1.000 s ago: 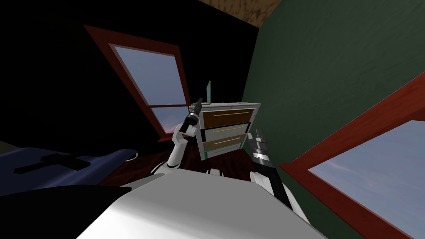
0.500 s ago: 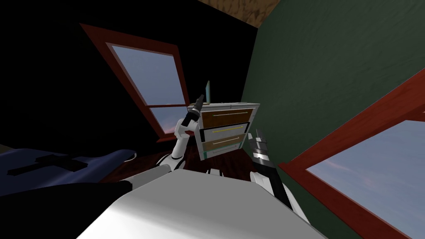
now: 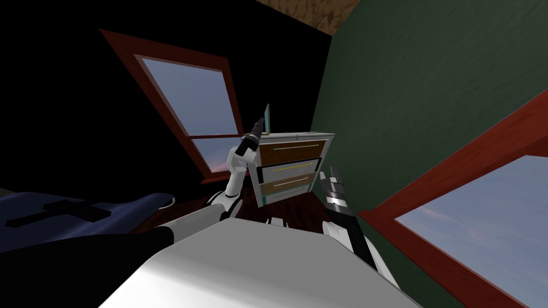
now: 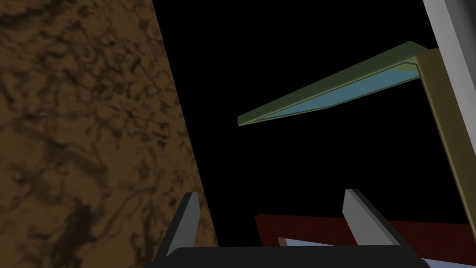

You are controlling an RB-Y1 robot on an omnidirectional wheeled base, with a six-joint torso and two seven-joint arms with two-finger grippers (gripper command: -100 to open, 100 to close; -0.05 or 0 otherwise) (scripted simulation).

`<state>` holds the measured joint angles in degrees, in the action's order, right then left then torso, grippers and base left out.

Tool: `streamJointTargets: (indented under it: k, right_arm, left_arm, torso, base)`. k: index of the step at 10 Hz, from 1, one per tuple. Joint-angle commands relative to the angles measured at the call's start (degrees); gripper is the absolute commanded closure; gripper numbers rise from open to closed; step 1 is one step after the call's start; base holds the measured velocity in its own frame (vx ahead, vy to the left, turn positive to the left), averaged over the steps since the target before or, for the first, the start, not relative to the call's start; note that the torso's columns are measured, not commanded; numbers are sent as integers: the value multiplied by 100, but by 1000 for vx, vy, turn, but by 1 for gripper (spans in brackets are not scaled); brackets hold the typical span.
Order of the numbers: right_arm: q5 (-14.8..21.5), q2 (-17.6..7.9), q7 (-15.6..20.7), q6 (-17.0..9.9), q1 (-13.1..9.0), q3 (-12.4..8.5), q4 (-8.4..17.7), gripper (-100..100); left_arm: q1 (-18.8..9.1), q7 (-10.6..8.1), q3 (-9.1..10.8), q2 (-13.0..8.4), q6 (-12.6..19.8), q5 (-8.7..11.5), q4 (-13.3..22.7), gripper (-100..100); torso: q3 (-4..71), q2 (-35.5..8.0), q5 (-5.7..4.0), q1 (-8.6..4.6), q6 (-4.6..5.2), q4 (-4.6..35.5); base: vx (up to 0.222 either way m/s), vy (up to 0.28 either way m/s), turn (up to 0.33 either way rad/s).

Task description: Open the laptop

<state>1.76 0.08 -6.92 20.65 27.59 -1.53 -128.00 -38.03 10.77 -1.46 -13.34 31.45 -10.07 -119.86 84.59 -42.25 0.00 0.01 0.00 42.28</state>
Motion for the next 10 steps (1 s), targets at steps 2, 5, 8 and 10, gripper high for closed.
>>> streamJointTargets:
  k: [2,5,8,10]
  right_arm:
    - [0,0,0,0,0,0,0,0]
    - [0,0,0,0,0,0,0,0]
    - [0,0,0,0,0,0,0,0]
    - [0,0,0,0,0,0,0,0]
  left_arm:
    - [-583,71,66,-7,573,1,248,-100]
    - [-1019,126,116,2,1044,-2,413,-100]
    - [-1507,184,173,16,1532,-2,581,-100]
    - [-1693,184,173,16,1763,-2,581,-100]
  torso:
    - [-3,-5,1,2,0,1]
    - [-4,-7,0,1,0,1]
    - [-3,-6,1,4,0,1]
    - [1,0,-1,-2,1,0]
  base:
    - [20,-16,6]
    - [24,-19,7]
    - [27,-12,16]
    - [31,-13,7]
